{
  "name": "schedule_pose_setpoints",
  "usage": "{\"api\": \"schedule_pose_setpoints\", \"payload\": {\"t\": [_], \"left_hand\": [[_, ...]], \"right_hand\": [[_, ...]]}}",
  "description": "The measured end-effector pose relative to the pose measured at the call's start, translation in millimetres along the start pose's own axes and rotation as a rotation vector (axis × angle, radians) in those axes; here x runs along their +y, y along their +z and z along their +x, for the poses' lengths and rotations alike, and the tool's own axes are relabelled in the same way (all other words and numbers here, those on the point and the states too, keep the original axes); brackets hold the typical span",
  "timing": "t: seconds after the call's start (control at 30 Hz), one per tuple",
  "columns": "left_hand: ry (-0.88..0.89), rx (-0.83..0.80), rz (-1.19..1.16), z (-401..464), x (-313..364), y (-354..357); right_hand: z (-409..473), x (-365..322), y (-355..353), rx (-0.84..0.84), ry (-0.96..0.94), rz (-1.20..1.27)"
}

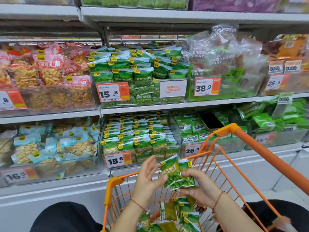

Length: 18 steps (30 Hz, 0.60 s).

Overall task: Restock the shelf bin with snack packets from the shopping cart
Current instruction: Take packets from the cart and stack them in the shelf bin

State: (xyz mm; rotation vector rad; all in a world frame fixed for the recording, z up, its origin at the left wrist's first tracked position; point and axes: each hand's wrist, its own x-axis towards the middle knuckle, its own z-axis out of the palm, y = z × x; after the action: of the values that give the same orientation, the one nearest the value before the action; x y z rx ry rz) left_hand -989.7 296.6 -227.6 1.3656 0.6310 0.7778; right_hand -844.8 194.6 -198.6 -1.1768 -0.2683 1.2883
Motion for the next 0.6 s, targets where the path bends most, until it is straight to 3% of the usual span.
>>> {"api": "schedule_pose_setpoints", "payload": {"t": [0.13, 0.3, 0.4, 0.6], "left_hand": [[-0.241, -0.044, -0.195, 3, 2, -3], [-0.256, 0.130, -0.419, 5, 10, -17], [-0.260, 0.149, -0.511, 4, 15, -24], [-0.345, -0.083, -0.053, -1, 9, -6]], "right_hand": [[4, 3, -3, -0.046, 0.016, 0.013], [0, 2, -2, 0.028, -0.046, 0.013], [-9, -3, 4, 0.012, -0.108, -0.033], [-7, 2, 6, -0.031, -0.109, -0.309]]}}
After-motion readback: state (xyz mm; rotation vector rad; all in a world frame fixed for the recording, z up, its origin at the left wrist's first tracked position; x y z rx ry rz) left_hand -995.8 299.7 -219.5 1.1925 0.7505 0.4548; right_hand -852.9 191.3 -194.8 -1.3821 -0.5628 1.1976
